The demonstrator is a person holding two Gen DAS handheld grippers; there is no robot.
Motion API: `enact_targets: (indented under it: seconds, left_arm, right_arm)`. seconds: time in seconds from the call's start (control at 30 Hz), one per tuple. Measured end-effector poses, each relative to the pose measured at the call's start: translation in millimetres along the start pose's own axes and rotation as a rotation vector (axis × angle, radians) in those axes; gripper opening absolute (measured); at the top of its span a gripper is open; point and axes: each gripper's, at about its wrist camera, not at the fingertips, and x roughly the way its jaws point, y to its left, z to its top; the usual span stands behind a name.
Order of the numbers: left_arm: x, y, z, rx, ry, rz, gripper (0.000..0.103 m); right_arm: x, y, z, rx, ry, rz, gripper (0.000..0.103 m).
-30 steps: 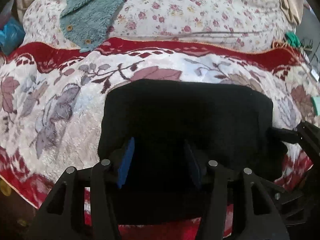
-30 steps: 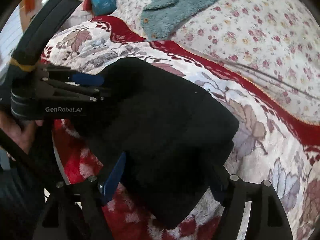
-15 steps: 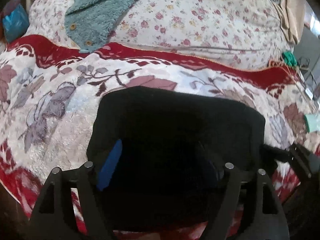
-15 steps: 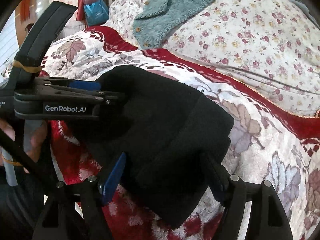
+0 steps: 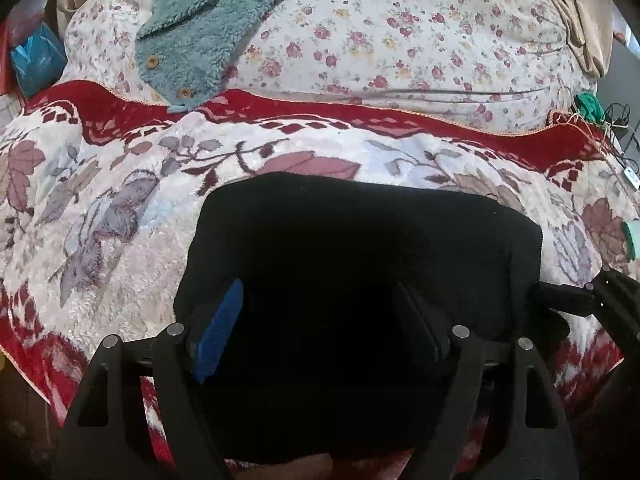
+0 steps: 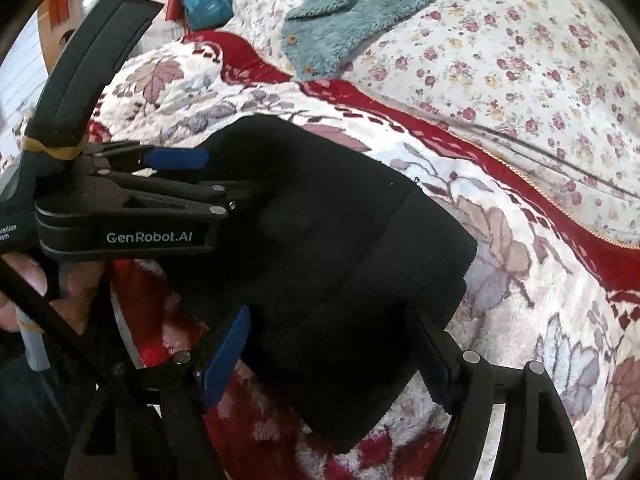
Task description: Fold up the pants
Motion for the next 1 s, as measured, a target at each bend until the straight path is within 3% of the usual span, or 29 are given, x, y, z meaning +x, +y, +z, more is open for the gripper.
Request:
enact_targets:
  seconds: [0.17,0.53,0.67,0.73,0.87,1.0]
  left_arm:
    - [-0.3,-0.2,-0.8,-0.001,-0.006,0.01,0.078]
    - [0.1,-0.5,-0.7,-0.013,-0.006,0.018,0.078]
    - [-0.5,-2.2,-1.4,0.0,-0.012,0.027,0.078]
    - [-1.6,2.0,-0.8,-0.015,-0.012,0.006,0.078]
    - [-7.4,4.9,1.2,-0.033,-0.021,-0.023,0.078]
    - [-12.9,2.5,0.8,-0.026,-0.027,-0.049,0.078]
  right_arm:
    - [-0.9,5.7,1.2,0.013,-0.004,-0.038,0.078]
    - [-14.3,-9.2,6.2,0.096,-0.023,-0.012,0.078]
    - [-31.2,-36.6,2.9,0.235,-0.087,-0.027,0.077]
    - [-42.7,-56.7,-0.2,0.327,-0.126,-0.084,0.076]
    - [-72.2,-118.5,-27.4,0.636,-0.211,-0.203,0.076]
    - [-84.0,-152.1,-54.9,0.815,-0.203,-0.245,0.076]
